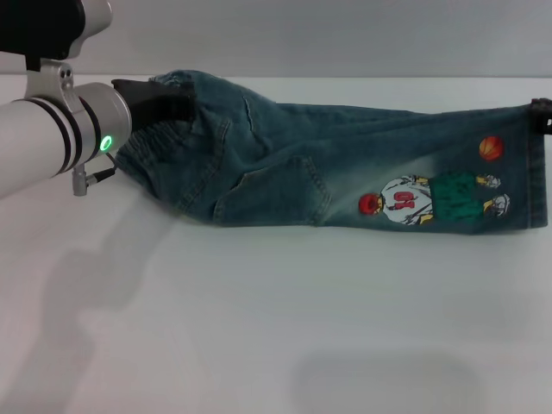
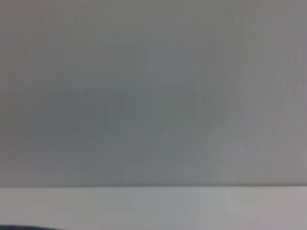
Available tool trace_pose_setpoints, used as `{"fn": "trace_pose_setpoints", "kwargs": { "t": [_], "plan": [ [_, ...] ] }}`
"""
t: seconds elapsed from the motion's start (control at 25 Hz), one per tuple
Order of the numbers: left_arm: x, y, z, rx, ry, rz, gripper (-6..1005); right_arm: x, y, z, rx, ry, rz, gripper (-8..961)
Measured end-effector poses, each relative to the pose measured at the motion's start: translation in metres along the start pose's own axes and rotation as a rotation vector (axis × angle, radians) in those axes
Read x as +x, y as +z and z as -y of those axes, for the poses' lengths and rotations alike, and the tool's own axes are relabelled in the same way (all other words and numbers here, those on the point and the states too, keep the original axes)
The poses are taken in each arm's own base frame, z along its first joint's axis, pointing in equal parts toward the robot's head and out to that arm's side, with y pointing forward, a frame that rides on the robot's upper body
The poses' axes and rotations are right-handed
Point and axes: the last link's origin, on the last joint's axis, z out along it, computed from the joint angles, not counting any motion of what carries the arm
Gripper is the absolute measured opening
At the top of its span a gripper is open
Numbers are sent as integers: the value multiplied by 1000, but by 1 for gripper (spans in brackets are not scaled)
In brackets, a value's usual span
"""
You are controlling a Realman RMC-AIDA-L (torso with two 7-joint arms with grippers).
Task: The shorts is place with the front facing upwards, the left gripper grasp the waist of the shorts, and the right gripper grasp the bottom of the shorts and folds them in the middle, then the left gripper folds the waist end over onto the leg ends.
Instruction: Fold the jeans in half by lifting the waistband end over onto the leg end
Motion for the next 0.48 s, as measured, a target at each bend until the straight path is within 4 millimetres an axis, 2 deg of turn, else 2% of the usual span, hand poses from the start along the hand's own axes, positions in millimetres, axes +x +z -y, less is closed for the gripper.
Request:
{"fn": "trace_pose_setpoints", "kwargs": {
  "t": [0.48],
  "plan": [
    [1, 4, 7, 21, -21, -21, 93, -13, -10, 12, 34, -7, 74, -1]
  ]
}}
